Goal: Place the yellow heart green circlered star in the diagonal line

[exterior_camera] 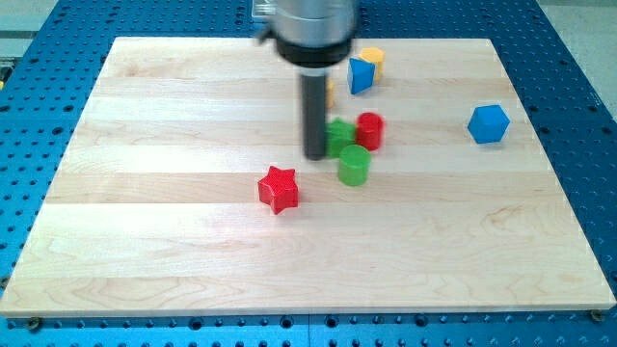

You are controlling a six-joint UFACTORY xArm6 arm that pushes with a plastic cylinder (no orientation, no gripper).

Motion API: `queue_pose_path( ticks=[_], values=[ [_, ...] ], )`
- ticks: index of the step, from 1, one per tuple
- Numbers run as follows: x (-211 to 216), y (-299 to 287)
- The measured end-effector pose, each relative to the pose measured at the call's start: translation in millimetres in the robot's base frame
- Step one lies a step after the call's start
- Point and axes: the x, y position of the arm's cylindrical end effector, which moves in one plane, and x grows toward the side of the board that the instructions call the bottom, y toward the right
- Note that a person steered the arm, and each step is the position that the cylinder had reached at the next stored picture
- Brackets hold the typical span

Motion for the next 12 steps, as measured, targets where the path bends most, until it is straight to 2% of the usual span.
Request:
queue_pose_path(
  ticks=[1, 2, 3, 5, 7, 8, 9, 10, 11, 12],
  values=[
    [-35.6, 51.3],
    [-48.5, 81.1],
    [-44.1, 116.9],
    [10.3, -57.3],
    [27.5, 11.0],
    [57.4, 2.1],
    [45.3, 76.1],
    [14.2, 86.3],
    [35.8, 78.1],
    [144.6, -28.7]
  ],
)
